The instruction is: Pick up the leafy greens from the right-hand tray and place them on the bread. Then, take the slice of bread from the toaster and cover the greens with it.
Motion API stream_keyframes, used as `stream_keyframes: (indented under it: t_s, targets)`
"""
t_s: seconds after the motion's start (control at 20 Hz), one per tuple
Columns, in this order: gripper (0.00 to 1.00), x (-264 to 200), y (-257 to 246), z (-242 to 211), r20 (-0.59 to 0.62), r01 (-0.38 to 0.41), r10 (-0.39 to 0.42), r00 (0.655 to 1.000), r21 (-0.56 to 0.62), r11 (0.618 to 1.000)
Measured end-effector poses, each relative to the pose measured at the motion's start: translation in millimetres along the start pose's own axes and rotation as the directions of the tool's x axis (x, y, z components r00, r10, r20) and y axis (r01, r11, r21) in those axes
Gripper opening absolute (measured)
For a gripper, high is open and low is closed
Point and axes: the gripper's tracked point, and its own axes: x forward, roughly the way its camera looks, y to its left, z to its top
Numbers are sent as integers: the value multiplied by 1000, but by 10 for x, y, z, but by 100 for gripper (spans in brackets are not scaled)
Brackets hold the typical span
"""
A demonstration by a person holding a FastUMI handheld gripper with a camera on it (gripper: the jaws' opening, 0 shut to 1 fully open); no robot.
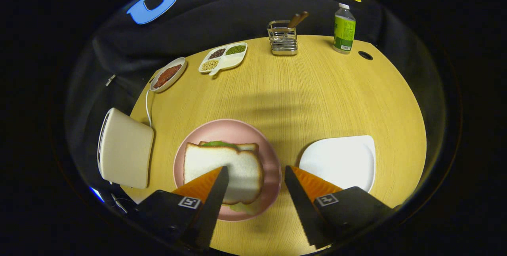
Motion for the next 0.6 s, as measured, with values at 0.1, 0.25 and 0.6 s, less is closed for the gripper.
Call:
stream_keyframes:
  t_s: [0.1,0.25,0.6]
  targets:
    - [99,-145,2,109,52,-4,4,999,-1,1000]
    - [99,-468,86,278,140,-23,22,990,5,1000]
    - [98,-1580,380,770,419,-47,70,905,-65,997]
